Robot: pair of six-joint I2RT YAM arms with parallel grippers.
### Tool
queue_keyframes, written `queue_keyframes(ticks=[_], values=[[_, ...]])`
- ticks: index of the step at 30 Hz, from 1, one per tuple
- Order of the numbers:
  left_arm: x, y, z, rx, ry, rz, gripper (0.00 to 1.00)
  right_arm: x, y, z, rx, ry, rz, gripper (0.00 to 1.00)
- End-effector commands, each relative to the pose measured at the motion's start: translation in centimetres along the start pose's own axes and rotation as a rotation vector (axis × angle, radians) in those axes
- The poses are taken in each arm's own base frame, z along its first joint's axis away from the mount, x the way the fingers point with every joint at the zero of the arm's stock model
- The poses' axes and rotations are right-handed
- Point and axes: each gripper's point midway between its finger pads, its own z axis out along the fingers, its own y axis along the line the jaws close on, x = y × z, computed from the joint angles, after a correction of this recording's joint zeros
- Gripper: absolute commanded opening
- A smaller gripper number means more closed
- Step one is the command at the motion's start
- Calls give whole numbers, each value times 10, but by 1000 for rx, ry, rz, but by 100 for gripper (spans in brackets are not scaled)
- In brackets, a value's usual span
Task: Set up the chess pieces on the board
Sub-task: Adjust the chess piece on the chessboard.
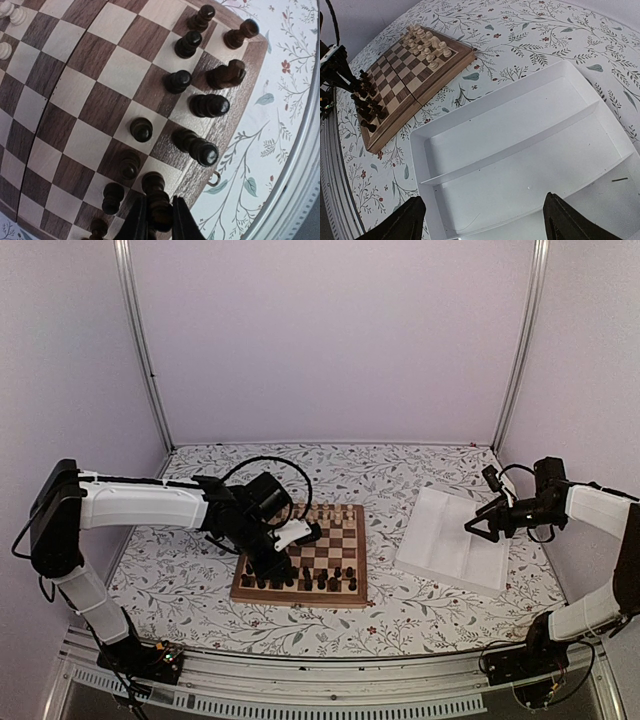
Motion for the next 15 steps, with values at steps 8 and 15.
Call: queue_keyframes(ticks=[8, 15], values=[[-2, -7, -12, -2, -1, 3, 24, -13, 1, -5, -5, -26, -24, 85], [-32, 0, -46, -61, -96, 17, 32, -38, -1, -16, 8, -43, -34, 89]])
